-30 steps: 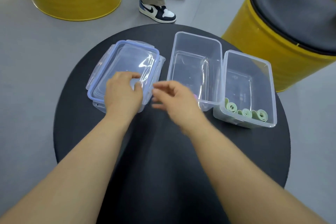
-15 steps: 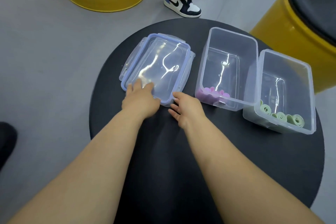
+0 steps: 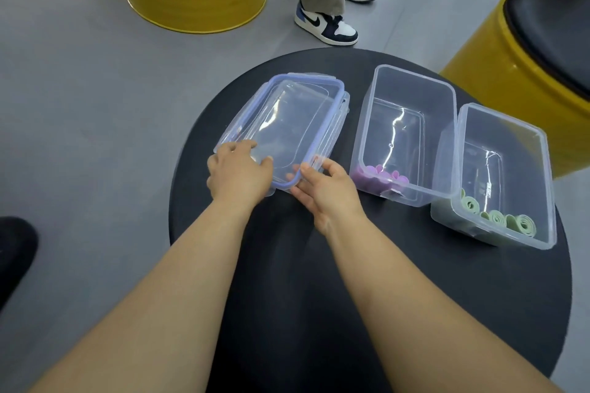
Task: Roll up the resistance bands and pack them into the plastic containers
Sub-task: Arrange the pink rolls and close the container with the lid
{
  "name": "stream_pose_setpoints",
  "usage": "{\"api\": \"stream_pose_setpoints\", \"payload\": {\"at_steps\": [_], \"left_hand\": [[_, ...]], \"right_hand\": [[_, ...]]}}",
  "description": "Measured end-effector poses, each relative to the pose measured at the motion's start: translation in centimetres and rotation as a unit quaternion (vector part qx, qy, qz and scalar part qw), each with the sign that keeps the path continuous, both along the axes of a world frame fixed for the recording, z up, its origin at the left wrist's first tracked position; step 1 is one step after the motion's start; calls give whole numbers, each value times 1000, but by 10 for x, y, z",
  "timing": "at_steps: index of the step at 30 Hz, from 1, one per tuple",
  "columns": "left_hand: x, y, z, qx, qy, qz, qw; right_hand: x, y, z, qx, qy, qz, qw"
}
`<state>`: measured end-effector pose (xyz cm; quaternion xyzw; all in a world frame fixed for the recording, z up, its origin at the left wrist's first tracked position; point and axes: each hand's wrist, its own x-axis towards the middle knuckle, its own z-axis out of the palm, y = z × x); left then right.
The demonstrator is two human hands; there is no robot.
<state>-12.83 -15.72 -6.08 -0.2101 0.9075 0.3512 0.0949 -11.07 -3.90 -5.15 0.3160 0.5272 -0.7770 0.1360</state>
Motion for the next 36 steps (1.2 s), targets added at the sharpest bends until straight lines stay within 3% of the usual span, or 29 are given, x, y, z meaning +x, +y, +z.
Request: {"api": "stream_pose_setpoints", "payload": {"at_steps": [6,10,14,23,27,32,34,36], "left_hand": [[0,-9,3,80,24,87,993],[-1,-15,11,125,99,133,978],[-1,-3,31,280,142,128,941],[-5,63,43,495,40,77,864],[-13,91,48,564,20,96,820],[-11,117,45,567,20,97,817],[-4,129,43,569,5,89,817],[3,141,43,572,-7,83,816]], "right_hand": [[12,7,17,23,55,27,998],[23,23,29,56,111,52,991],[32,55,46,54,159,32,985],[39,148,59,217,138,32,966],[45,189,52,359,122,18,925],[73,247,23,548,79,-83,829],[86,266,11,583,26,-113,804],[95,274,2,570,-16,-132,811]]}}
